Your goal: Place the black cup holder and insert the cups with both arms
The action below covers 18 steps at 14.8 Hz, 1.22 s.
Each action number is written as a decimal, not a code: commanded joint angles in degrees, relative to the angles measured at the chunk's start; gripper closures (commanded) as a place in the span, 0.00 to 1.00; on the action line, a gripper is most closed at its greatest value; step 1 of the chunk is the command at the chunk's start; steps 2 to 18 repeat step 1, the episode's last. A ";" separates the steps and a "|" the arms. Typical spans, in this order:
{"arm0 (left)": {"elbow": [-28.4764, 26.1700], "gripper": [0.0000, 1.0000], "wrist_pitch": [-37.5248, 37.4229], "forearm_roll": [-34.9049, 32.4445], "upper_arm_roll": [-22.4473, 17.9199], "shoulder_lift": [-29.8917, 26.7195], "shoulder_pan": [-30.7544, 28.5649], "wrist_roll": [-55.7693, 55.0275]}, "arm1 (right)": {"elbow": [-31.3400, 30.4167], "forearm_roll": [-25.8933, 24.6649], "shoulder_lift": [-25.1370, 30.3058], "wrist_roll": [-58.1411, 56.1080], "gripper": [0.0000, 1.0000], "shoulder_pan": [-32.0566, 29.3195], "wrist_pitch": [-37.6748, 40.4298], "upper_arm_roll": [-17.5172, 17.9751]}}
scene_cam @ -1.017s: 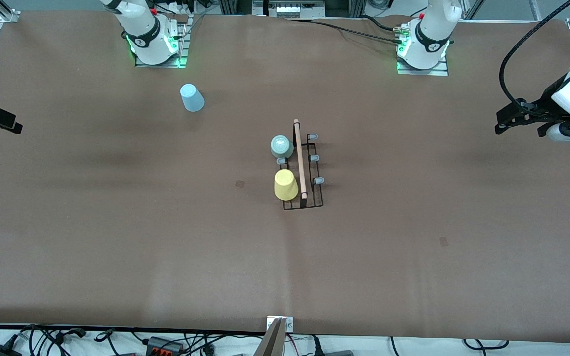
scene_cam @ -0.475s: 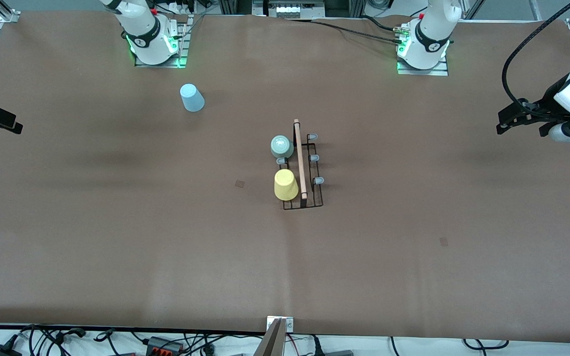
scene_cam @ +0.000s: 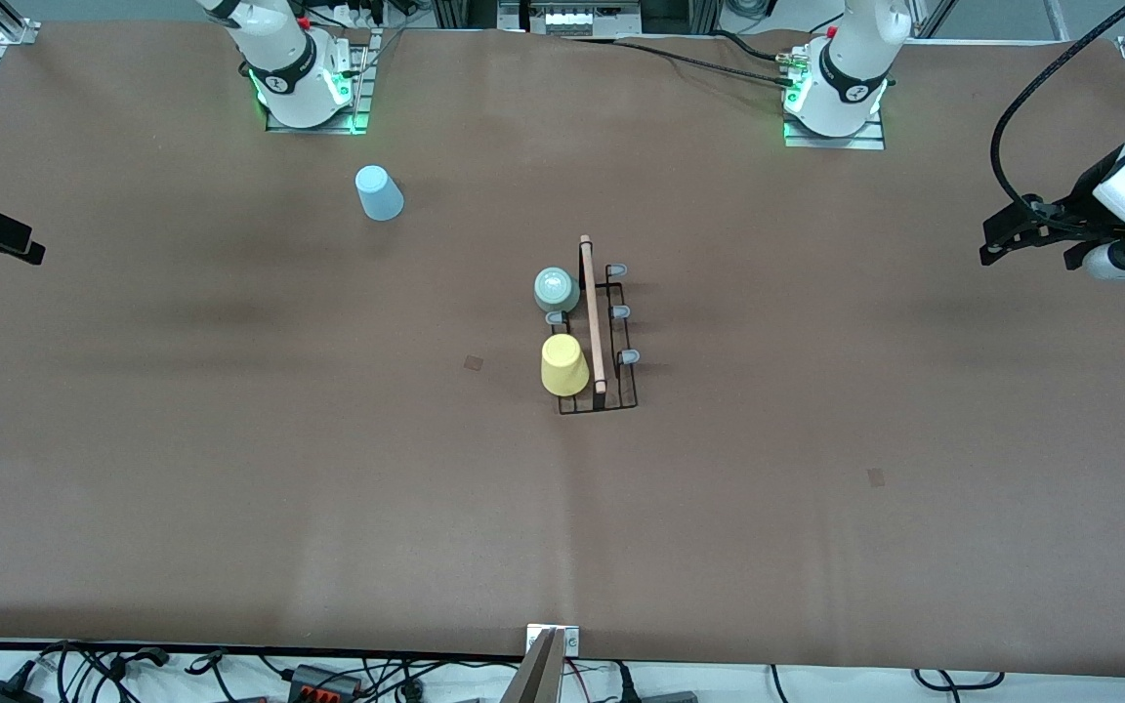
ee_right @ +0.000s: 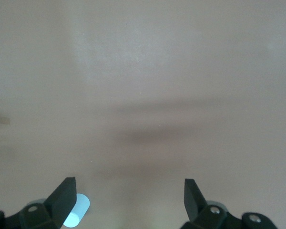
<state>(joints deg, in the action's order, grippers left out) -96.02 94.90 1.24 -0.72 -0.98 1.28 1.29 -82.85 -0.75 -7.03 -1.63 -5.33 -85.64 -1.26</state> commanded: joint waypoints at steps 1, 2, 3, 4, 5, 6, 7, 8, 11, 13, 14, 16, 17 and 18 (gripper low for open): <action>0.57 0.00 -0.86 0.25 -0.07 -0.16 -0.14 0.82 | -0.03 -0.04 0.62 -0.92 0.00 -0.91 0.21 0.99; 0.57 0.00 -0.86 0.25 -0.07 -0.16 -0.14 0.82 | -0.03 -0.04 0.62 -0.92 0.00 -0.91 0.21 0.99; 0.57 0.00 -0.86 0.25 -0.07 -0.16 -0.14 0.82 | -0.03 -0.04 0.62 -0.92 0.00 -0.91 0.21 0.99; 0.57 0.00 -0.86 0.25 -0.07 -0.16 -0.14 0.82 | -0.03 -0.04 0.62 -0.92 0.00 -0.91 0.21 0.99; 0.57 0.00 -0.86 0.25 -0.07 -0.16 -0.14 0.82 | -0.03 -0.04 0.62 -0.92 0.00 -0.91 0.21 0.99; 0.57 0.00 -0.86 0.25 -0.07 -0.16 -0.14 0.82 | -0.03 -0.04 0.62 -0.92 0.00 -0.91 0.21 0.99; 0.57 0.00 -0.86 0.25 -0.07 -0.16 -0.14 0.82 | -0.03 -0.04 0.62 -0.92 0.00 -0.91 0.21 0.99; 0.57 0.00 -0.86 0.25 -0.07 -0.16 -0.14 0.82 | -0.03 -0.04 0.62 -0.92 0.00 -0.91 0.21 0.99; 0.57 0.00 -0.86 0.25 -0.07 -0.16 -0.14 0.82 | -0.03 -0.04 0.62 -0.92 0.00 -0.91 0.21 0.99; 0.57 0.00 -0.86 0.25 -0.07 -0.16 -0.14 0.82 | -0.03 -0.04 0.62 -0.92 0.00 -0.91 0.21 0.99; 0.57 0.00 -0.86 0.25 -0.07 -0.16 -0.14 0.82 | -0.03 -0.04 0.62 -0.92 0.00 -0.91 0.21 0.99; 0.57 0.00 -0.86 0.25 -0.07 -0.16 -0.14 0.82 | -0.03 -0.04 0.62 -0.92 0.00 -0.91 0.21 0.99; 0.57 0.00 -0.86 0.25 -0.07 -0.16 -0.14 0.82 | -0.03 -0.04 0.62 -0.92 0.00 -0.91 0.21 0.99; 0.57 0.00 -0.86 0.25 -0.07 -0.16 -0.14 0.82 | -0.03 -0.04 0.62 -0.92 0.00 -0.91 0.21 0.99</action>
